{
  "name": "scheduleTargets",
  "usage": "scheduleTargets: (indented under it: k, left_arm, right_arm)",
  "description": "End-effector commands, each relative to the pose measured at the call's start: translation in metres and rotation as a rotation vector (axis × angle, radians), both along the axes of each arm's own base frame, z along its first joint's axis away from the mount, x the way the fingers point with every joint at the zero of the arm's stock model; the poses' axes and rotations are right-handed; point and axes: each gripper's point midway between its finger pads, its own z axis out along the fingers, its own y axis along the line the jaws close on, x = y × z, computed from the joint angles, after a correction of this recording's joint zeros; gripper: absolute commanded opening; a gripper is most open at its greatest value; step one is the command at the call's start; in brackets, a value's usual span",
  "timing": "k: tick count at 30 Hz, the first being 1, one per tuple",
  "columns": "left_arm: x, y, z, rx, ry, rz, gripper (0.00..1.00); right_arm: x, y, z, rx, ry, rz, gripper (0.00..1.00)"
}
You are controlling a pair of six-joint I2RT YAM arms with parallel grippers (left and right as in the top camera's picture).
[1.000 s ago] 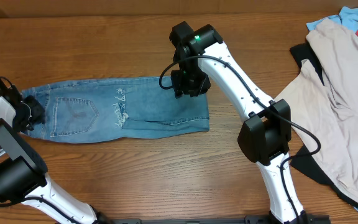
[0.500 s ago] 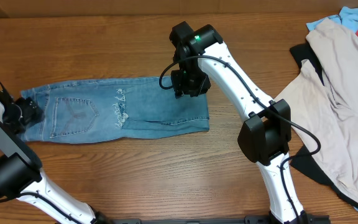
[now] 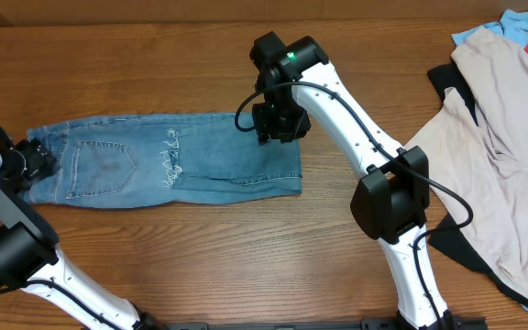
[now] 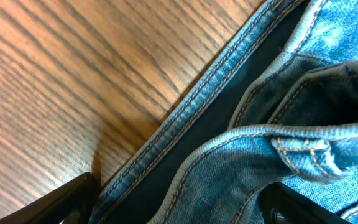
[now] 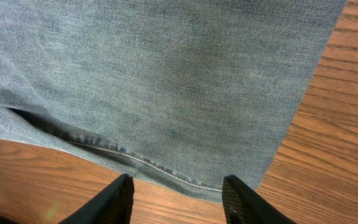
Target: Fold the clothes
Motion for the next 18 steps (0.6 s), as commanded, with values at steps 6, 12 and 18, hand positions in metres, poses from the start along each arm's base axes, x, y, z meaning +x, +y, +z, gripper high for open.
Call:
scheduleTargets:
  k: [6,12,18]
  left_arm:
    - [-0.017,-0.006,-0.052,-0.066,0.097,-0.005,0.18]
    - [-0.016,-0.005,-0.034,-0.057,0.085,0.012,0.04]
    - [-0.003,0.013,0.047,0.055,-0.014,0.03,0.04]
  right_arm:
    - [-0.003,-0.001,-0.002,-0.013,0.011,0.001,0.5]
    - [-0.003,-0.001,-0.002,-0.013,0.011,0.001,0.5]
    - [0.003,-0.009,-0.002,-0.014,0.012,-0.03,0.49]
